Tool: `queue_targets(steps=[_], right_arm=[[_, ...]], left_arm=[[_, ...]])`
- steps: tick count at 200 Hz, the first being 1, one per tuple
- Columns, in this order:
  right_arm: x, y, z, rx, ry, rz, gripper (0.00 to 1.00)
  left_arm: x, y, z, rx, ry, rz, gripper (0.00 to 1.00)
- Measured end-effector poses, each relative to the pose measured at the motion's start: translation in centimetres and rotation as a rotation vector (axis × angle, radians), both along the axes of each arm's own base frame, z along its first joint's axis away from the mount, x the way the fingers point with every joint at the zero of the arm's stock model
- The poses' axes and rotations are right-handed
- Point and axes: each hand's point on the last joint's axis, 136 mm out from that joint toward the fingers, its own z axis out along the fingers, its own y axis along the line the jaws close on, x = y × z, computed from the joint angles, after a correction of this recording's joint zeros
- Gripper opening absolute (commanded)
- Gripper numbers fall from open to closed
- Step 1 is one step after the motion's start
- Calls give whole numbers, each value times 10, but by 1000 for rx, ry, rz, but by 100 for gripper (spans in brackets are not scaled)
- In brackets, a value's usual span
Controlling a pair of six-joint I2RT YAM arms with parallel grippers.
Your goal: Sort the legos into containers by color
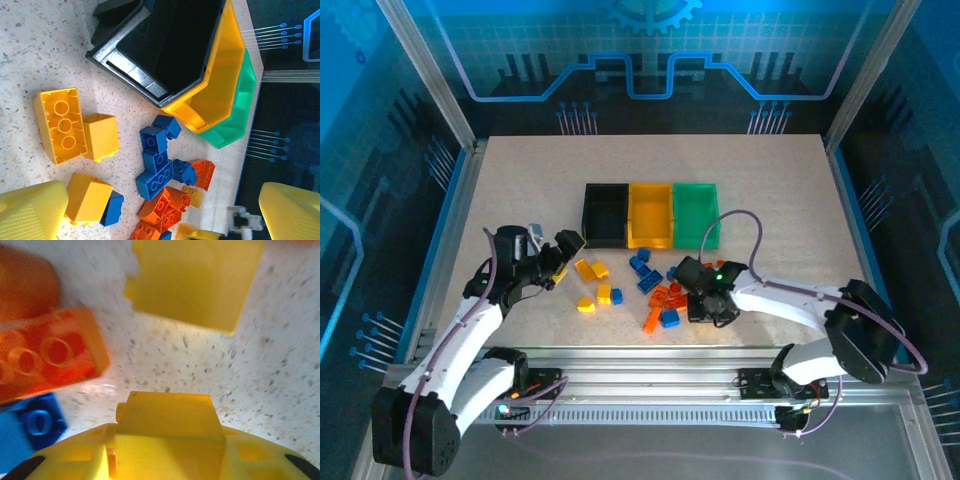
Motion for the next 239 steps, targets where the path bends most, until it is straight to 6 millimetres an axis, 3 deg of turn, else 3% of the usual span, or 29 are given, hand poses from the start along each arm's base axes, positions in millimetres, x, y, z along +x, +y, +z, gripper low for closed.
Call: queue_targets(steps=[14,41,57,78,111,139,165,200,239], right_arm=[[23,4,27,55,-64,-11,34],[89,12,89,144,-229,-50,35],[129,15,110,156,-295,-76,35],[174,16,109,112,-319,-96,35],[229,11,75,7,-278,-123,36],[251,1,53,-57,-240,-144,40],[261,-3,45,-80,-218,-159,47],[267,-1,47,-77,-218,-168,57],[267,0,60,-59,-240,-169,60]], left_arm=[[0,0,-1,0,3,0,99],[1,0,-5,2,19,0,99],[1,0,-10,4,38,0,99],[1,0,-15,7,58,-1,99],[-4,0,-21,13,88,-3,99],[-8,1,-23,16,105,-4,99],[-11,1,-24,18,118,-5,99],[-14,1,-26,23,131,-8,99],[-13,1,-19,35,118,-20,99]])
